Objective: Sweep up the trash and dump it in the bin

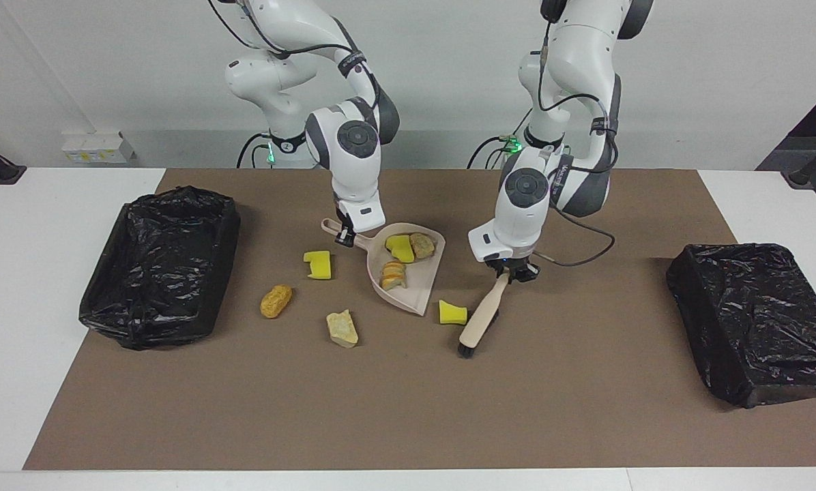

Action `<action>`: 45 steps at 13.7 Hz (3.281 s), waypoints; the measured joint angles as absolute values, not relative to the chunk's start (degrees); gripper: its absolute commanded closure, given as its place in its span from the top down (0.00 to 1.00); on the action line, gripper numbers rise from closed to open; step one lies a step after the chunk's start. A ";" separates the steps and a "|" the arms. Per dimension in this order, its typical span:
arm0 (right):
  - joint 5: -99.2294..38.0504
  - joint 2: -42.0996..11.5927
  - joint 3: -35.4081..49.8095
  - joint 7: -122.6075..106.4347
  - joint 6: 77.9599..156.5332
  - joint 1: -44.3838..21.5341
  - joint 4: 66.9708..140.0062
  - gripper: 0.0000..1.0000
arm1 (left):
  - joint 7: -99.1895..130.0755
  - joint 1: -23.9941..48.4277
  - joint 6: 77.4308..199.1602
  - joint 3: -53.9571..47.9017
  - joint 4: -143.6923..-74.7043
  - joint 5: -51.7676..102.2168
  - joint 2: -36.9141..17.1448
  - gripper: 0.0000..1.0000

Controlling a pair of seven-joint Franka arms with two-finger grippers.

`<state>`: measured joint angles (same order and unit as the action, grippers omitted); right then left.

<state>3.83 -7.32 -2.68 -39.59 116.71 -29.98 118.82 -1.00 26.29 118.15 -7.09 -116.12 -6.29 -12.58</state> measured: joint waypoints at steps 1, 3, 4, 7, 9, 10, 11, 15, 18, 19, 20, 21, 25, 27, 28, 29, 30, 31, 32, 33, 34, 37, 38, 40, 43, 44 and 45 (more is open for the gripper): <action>3.83 -7.32 -2.68 -39.59 116.71 -29.98 118.83 0.00 | 1.22 28.42 118.10 -7.20 -117.75 -6.27 -11.28 0.00; 3.83 -7.32 -2.68 -39.59 116.71 -29.98 118.84 0.00 | 6.17 33.23 117.46 -7.43 -119.98 -5.88 -9.11 0.00; 3.83 -7.32 -2.68 -39.59 116.71 -29.98 118.85 0.00 | 8.28 35.57 117.08 -7.49 -120.43 -5.03 -8.33 0.00; 3.83 -7.32 -2.68 -39.58 116.71 -29.98 118.86 0.00 | 12.38 40.11 114.61 -7.57 -120.64 -3.01 -6.47 0.00; 3.83 -7.32 -2.68 -39.58 116.71 -29.98 118.86 0.00 | 12.63 40.07 111.37 -7.02 -120.60 -2.98 -4.45 0.00; 3.82 -7.32 -2.68 -39.57 116.71 -29.98 118.86 0.00 | 12.63 39.86 110.23 -6.49 -120.57 -2.97 -3.45 0.00; 3.82 -7.32 -2.68 -39.57 116.71 -29.98 118.86 0.00 | 12.62 39.41 109.33 -6.13 -120.55 -2.96 -2.68 0.00; 3.78 -7.30 -2.69 -39.48 116.71 -29.97 118.87 0.00 | 12.42 35.69 108.83 -5.63 -120.06 -2.94 -0.74 0.00; 3.79 -6.42 -2.82 -39.47 116.71 -29.39 118.83 0.00 | 12.37 34.10 107.16 -5.50 -119.81 -2.92 1.10 0.00; 3.80 -5.61 -2.89 -39.65 116.46 -28.61 118.81 0.00 | 12.41 33.56 106.63 -5.47 -119.73 -2.91 1.85 0.00; 3.65 -4.38 -2.91 -40.63 115.54 -27.35 118.76 0.00 | 12.42 32.48 106.11 -5.42 -119.64 -2.90 2.80 0.00; 2.95 -3.02 -2.93 -42.50 114.49 -25.87 118.72 0.00 | 12.42 31.11 105.79 -5.32 -119.58 -2.90 3.75 0.00; 0.17 3.38 -3.23 -51.49 108.59 -17.77 118.17 0.00 | 12.34 23.89 103.04 -4.83 -117.19 -2.91 6.10 0.00; 0.10 5.94 -3.53 -57.50 102.11 -12.26 115.93 0.00 | 12.28 20.69 101.82 -4.73 -116.05 -2.91 6.20 0.00; 0.09 6.72 -3.67 -61.06 99.44 -9.01 114.42 0.00 | 12.30 19.56 101.39 -4.70 -116.03 -2.91 6.22 0.00; 0.13 7.13 -3.77 -65.21 98.03 -5.27 112.91 0.00 | 12.32 18.48 101.32 -4.71 -116.04 -2.91 6.22 0.00; 0.24 7.08 -3.89 -69.70 97.63 -1.24 111.45 0.00 | 12.32 17.65 101.31 -4.67 -116.04 -2.91 6.22 0.00; 0.59 6.65 -4.04 -74.10 97.61 2.91 109.94 0.00 | 12.35 17.15 101.25 -4.68 -116.13 -2.91 6.22 0.00; 1.60 5.83 -4.18 -77.90 97.61 6.75 108.21 0.00 | 12.41 16.80 101.23 -4.68 -116.42 -2.90 6.22 0.00; 3.41 4.78 -4.28 -81.02 97.65 9.75 106.39 0.00 | 12.48 16.62 101.23 -4.65 -116.82 -2.90 6.23 0.00; 6.00 3.65 -4.35 -83.43 97.75 11.86 104.66 0.00 | 12.54 16.48 101.23 -4.66 -117.30 -2.90 6.25 0.00; 13.31 1.37 -4.32 -88.63 102.54 16.00 102.22 0.00 | 12.90 16.24 101.58 -4.76 -119.29 -2.80 6.69 0.00; 16.46 0.91 -4.33 -90.63 104.88 17.16 102.14 0.00 | 13.31 16.23 102.35 -4.82 -120.66 -2.74 7.24 0.00; 26.78 0.66 -4.03 -91.74 106.83 17.24 103.15 0.00 | 13.56 16.23 105.47 -5.07 -124.34 -1.15 8.64 0.00; 36.04 1.97 -3.25 -91.74 114.55 16.71 109.02 0.00 | 14.65 17.34 108.38 -5.77 -128.47 2.25 9.08 0.00; 36.82 2.52 -3.26 -91.74 115.58 16.71 110.90 0.00 | 17.01 19.19 108.39 -5.90 -129.42 3.24 9.01 0.00; 37.26 2.96 -3.25 -91.74 116.07 16.67 112.14 0.00 | 20.76 22.23 108.51 -6.01 -130.63 3.80 9.02 0.00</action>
<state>37.26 2.96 -3.25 -91.74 116.07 16.67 112.14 20.76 22.23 108.51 -6.01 -130.63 3.80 9.02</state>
